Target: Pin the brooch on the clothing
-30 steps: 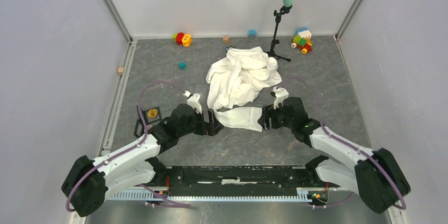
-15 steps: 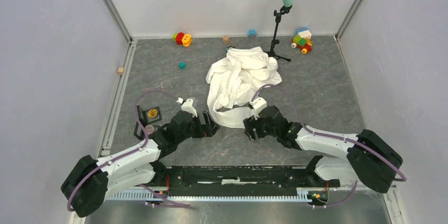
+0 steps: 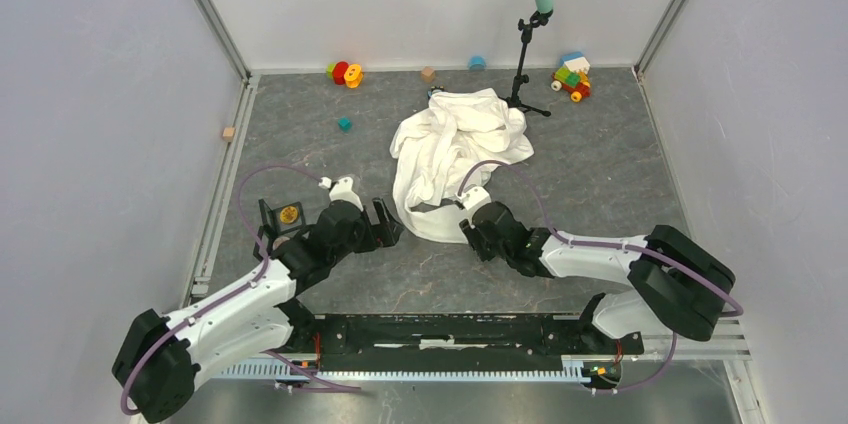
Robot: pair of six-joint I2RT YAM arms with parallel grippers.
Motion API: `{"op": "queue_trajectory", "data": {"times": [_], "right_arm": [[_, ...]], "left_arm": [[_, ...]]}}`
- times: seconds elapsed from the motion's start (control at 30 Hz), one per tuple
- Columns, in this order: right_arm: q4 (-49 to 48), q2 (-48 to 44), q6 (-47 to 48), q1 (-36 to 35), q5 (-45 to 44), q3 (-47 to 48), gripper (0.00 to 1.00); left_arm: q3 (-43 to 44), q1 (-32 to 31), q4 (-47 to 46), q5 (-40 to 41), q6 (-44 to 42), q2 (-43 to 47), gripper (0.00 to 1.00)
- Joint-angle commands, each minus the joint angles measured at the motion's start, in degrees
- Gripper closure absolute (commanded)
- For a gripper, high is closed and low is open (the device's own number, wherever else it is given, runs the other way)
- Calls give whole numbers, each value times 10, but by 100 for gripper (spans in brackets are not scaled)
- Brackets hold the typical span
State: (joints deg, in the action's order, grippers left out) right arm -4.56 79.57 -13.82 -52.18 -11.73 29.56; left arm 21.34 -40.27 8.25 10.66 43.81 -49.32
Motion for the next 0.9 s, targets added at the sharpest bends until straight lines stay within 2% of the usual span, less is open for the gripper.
{"op": "queue_trajectory", "data": {"times": [0.0, 0.2, 0.33, 0.4, 0.5, 0.6, 0.73, 0.87], "right_arm": [[41, -9, -21, -3, -69, 12, 71], [113, -107, -16, -2, -116, 17, 100], [179, -210, 11, -2, -159, 79, 100], [218, -252, 32, -2, -182, 132, 100], [261, -302, 61, -2, -203, 229, 100], [289, -331, 78, -2, -199, 333, 100], [279, -362, 95, -2, -135, 436, 100], [261, -377, 99, -2, -70, 525, 100]], "left_arm": [[74, 3, 43, -4, -37, 10, 0], [214, 7, 119, -45, -124, -28, 0], [327, 7, 190, -90, -235, -84, 0], [359, 7, 212, -83, -278, -102, 0], [362, 7, 197, -58, -331, -106, 0], [323, 7, 140, -68, -395, -106, 0], [265, 7, 77, -82, -432, -107, 0], [269, 7, 89, -88, -437, -99, 0]]}}
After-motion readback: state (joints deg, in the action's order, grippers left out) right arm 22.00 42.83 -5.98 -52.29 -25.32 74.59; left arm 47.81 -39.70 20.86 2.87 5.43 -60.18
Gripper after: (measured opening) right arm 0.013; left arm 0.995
